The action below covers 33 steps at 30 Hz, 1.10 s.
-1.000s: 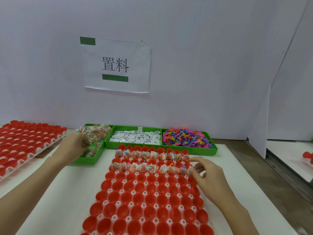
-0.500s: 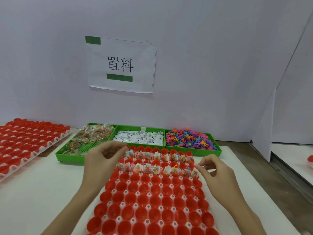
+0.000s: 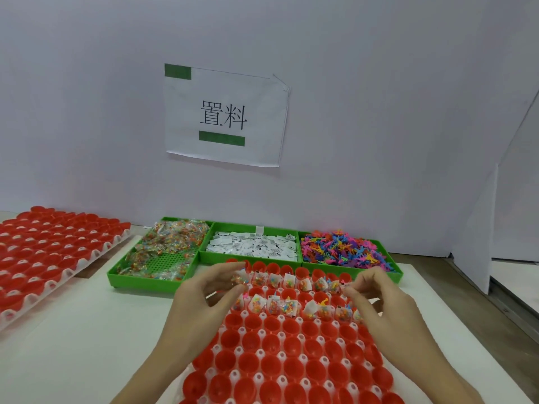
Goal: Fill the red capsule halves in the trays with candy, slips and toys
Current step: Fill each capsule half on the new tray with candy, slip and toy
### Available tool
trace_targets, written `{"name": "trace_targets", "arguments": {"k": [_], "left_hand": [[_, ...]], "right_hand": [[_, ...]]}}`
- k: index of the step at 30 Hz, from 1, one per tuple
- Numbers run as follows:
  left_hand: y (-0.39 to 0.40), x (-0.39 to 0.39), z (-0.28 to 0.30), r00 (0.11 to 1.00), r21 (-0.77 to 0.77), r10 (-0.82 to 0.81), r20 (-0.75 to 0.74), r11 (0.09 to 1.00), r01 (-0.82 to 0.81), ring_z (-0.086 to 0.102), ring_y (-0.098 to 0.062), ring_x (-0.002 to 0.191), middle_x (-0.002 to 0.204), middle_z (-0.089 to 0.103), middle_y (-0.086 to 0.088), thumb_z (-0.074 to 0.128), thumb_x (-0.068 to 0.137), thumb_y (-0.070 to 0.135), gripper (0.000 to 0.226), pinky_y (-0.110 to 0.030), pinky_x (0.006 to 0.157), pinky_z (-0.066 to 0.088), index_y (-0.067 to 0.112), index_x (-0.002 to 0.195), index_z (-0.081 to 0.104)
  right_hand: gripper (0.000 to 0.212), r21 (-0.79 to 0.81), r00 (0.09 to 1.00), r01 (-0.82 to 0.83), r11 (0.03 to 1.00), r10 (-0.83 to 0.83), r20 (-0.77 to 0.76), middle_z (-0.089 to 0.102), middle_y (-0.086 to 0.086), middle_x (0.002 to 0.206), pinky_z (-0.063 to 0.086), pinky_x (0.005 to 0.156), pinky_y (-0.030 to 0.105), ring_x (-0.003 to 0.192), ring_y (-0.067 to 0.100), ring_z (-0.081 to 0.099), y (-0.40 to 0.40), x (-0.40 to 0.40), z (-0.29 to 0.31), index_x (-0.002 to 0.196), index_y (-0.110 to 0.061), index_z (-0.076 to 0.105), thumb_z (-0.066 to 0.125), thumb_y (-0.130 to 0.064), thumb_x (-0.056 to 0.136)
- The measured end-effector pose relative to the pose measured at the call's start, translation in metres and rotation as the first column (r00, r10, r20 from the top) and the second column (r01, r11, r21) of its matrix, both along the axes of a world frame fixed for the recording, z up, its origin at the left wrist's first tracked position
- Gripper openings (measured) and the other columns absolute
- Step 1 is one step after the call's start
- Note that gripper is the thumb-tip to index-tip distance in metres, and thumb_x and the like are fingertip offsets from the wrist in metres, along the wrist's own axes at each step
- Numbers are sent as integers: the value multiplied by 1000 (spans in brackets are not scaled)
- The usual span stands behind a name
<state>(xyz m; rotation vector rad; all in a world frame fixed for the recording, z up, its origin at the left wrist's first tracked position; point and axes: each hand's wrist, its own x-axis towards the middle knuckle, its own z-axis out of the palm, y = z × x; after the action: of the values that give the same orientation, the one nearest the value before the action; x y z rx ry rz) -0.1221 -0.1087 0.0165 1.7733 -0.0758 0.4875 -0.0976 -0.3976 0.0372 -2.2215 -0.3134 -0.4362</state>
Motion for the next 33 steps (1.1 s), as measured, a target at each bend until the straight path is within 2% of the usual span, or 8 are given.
{"name": "trace_targets", "arguments": {"k": [6, 10, 13, 16, 20, 25, 29, 33], "left_hand": [[1, 0, 0, 999, -22, -13, 31, 1000, 13, 74, -11, 88, 92, 78, 0, 78, 85, -1, 17, -15, 78, 56, 15, 91, 76], [2, 0, -2, 1000, -89, -17, -1, 996, 17, 75, -18, 88, 91, 76, -5, 79, 83, -3, 16, -21, 78, 59, 12, 84, 72], [4, 2, -4, 1000, -98, 10, -28, 995, -13, 73, -17, 84, 91, 76, -4, 82, 83, 4, 16, -23, 76, 59, 15, 82, 71], [5, 3, -5, 999, -101, 22, -49, 994, -27, 74, -16, 82, 89, 76, -3, 84, 81, 5, 16, -26, 76, 60, 15, 80, 71], [5, 2, -4, 999, -133, 0, -43, 991, -5, 75, -14, 92, 91, 78, -3, 83, 81, 2, 17, -25, 82, 60, 11, 76, 70], [5, 1, -4, 1000, -106, 7, -19, 994, -9, 71, -7, 104, 92, 77, -1, 84, 79, 0, 25, -21, 80, 59, 17, 66, 70], [6, 1, -5, 998, -33, 62, -22, 997, -63, 71, -4, 92, 88, 77, 3, 87, 76, 3, 25, -18, 71, 56, 20, 65, 71], [9, 0, -2, 999, -84, 41, -28, 996, -43, 69, -17, 73, 86, 75, -2, 89, 77, 18, 16, -22, 67, 56, 20, 83, 75]], "right_hand": [[9, -322, 985, -170, 931, 162, -53, 66, -15, 86, 50, 73, 14, 79, -2, 63, 55, 54, 29, 98, -29, 60, 69, -27, 96], [13, -484, 984, -177, 857, 164, -68, 72, -1, 104, 55, 86, 31, 82, 6, 62, 83, 116, 30, 112, -19, 67, 62, -21, 101], [18, -592, 980, -199, 781, 149, -133, 74, 7, 116, 56, 94, 37, 97, 18, 70, 93, 151, 21, 114, -17, 74, 63, -15, 100], [17, -623, 970, -239, 745, 157, -185, 74, 8, 120, 56, 97, 39, 102, 19, 71, 98, 173, 14, 110, -15, 78, 67, -13, 97], [15, -668, 956, -292, 684, 190, -223, 76, 4, 110, 57, 89, 32, 82, 9, 65, 105, 184, 9, 105, -19, 81, 74, -17, 92], [9, -713, 955, -297, 635, 206, -214, 73, 6, 108, 57, 87, 33, 90, 16, 65, 115, 189, 8, 99, -13, 77, 74, -11, 91], [4, -703, 957, -290, 650, 182, -227, 70, 7, 117, 55, 92, 33, 107, 22, 66, 118, 192, 5, 94, -8, 73, 71, -5, 91], [6, -629, 962, -269, 729, 177, -206, 71, 5, 104, 54, 83, 29, 90, 16, 63, 113, 189, 1, 97, -8, 72, 72, -11, 93]]}}
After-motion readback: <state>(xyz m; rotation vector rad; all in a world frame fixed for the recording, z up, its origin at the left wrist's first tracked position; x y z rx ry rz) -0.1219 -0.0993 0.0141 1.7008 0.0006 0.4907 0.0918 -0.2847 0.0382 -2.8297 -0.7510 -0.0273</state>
